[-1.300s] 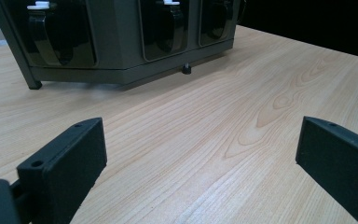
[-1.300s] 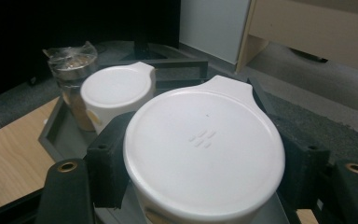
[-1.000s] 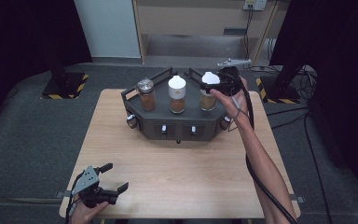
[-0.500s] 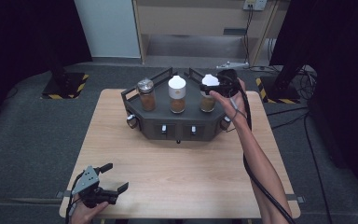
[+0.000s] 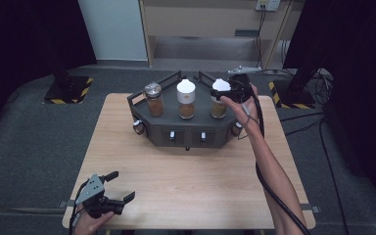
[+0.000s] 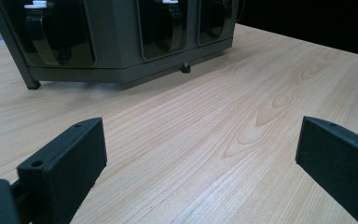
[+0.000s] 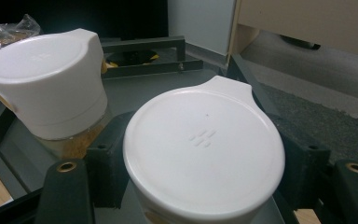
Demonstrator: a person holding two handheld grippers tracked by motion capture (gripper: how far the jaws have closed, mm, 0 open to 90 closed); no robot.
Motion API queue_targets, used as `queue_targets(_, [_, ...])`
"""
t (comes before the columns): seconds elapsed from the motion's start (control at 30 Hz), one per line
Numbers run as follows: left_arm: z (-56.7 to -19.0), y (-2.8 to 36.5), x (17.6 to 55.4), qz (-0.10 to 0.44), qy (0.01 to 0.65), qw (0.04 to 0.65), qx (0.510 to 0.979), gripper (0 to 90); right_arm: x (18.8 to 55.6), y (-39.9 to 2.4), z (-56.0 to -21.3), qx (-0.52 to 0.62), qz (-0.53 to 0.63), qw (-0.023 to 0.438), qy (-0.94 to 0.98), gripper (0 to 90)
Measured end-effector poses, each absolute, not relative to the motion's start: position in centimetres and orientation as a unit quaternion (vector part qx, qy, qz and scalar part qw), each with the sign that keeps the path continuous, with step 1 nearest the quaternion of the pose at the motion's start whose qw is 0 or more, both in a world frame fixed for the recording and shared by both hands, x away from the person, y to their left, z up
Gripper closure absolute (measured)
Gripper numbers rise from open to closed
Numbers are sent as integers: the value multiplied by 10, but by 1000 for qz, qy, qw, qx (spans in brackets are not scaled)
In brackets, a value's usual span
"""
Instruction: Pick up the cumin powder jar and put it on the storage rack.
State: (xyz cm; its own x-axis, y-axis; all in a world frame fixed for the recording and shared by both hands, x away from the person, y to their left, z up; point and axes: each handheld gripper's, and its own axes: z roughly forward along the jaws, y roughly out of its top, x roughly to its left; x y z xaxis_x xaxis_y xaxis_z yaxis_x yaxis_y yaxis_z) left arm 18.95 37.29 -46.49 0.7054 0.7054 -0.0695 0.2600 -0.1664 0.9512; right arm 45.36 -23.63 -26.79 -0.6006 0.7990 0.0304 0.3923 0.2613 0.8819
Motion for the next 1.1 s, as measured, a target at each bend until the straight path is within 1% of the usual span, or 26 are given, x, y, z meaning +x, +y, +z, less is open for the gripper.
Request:
queue_targets(0.17, [-465,373,190,200,327,556,737,6,453,-237,-269,389,467,219,763,304])
queue_targets(0.2, [-465,373,190,200,327,556,737,6,451,-237,-268,389,467,222,762,285])
queue_targets(0.3, [-465,373,190,200,328,557,736,6,445,-237,-267,391,474,237,753,187])
queue_targets(0.4, [-465,373,189,200,328,557,736,6,437,-238,-263,387,484,250,744,120])
queue_targets(0.53, [-465,373,190,200,327,556,737,6,430,-243,-255,383,499,256,734,78])
queue_targets(0.87, [-465,373,190,200,327,557,737,6,404,-257,-244,355,520,263,731,68])
queue_targets(1.1, [-465,373,190,200,328,557,736,6,375,-269,-246,328,538,266,729,67])
